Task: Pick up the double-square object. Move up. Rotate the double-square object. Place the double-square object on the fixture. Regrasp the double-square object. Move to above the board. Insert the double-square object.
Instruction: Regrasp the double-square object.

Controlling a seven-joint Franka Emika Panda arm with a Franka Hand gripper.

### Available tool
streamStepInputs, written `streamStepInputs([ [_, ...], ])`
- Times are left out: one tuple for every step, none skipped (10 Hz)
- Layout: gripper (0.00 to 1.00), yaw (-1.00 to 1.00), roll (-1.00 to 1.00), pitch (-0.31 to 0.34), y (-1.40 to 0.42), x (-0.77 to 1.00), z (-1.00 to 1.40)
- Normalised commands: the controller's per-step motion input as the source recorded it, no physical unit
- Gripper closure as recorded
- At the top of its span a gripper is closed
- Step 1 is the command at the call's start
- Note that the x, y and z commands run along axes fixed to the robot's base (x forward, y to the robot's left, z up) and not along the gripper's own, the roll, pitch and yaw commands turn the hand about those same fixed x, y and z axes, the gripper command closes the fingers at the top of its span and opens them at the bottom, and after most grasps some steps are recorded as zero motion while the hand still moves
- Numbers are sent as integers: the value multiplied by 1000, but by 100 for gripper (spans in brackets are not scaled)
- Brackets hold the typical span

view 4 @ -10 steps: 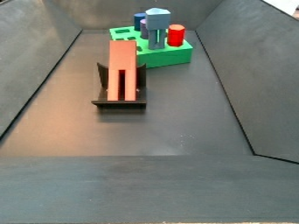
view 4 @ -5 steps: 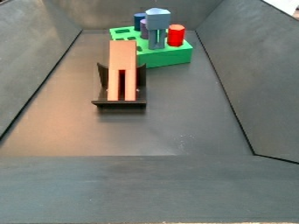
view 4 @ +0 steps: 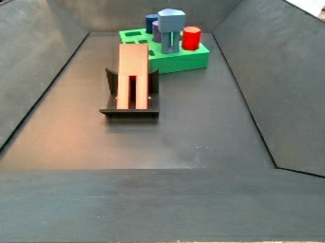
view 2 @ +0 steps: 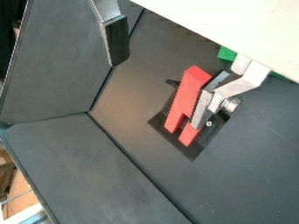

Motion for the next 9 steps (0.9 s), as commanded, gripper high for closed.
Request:
streamStepInputs([
  [0, 209, 207, 55, -35, 83, 2],
  [0, 202, 178, 27, -41, 78, -3],
  [0, 143, 287, 7, 47, 31, -1000],
  [0, 123, 283, -2, 47, 34, -1000],
  [0, 105, 246, -25, 41, 40, -1000],
  [0, 90, 189, -45, 34, 46, -1000],
  [0, 72, 127, -66, 30, 59, -1000],
  [0, 55, 97, -74, 28, 68, -1000],
  [0, 35, 82, -75, 27, 77, -1000],
])
